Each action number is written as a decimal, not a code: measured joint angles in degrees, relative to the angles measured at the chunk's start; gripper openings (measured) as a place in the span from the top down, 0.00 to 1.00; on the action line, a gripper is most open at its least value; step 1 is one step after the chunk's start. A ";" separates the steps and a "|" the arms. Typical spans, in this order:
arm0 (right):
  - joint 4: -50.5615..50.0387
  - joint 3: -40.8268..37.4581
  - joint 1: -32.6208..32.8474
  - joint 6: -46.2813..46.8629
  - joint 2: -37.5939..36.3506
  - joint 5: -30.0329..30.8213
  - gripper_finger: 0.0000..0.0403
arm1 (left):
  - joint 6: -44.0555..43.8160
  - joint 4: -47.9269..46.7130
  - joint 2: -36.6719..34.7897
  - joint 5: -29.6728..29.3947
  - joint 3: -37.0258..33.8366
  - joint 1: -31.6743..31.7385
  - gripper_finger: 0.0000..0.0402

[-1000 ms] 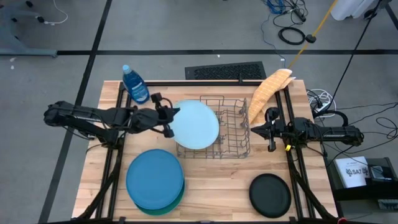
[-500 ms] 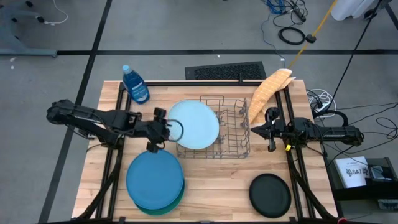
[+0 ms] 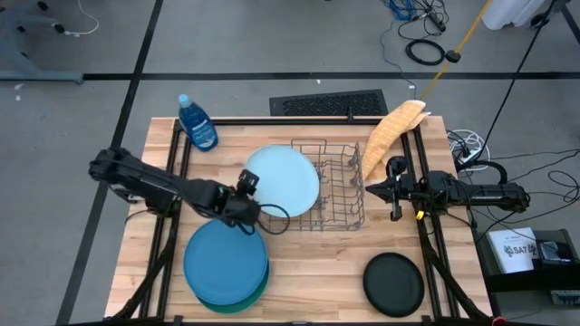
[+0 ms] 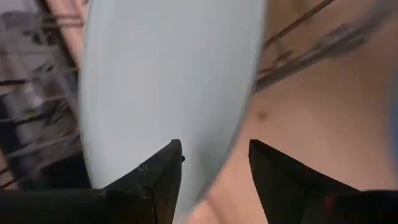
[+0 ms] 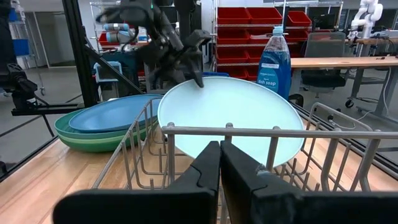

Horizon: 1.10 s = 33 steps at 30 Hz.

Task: Sort dishes
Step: Put the light blue plate into the dish rack

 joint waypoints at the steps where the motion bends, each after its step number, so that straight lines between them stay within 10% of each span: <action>1: 0.00 0.00 0.00 0.00 0.00 0.00 0.98 | -0.02 0.05 1.17 -1.87 0.00 0.01 0.54; 8: 0.00 0.00 0.00 0.12 0.00 0.00 0.98 | -0.75 2.08 7.41 -8.42 0.07 -0.35 0.59; 18: -0.02 0.00 0.00 0.26 0.00 0.00 0.98 | -1.16 0.19 6.59 -14.99 1.50 -3.23 0.97; 33: -0.09 0.00 0.00 0.28 0.00 -0.02 0.98 | -11.09 -13.67 6.48 -18.10 20.68 -7.53 0.97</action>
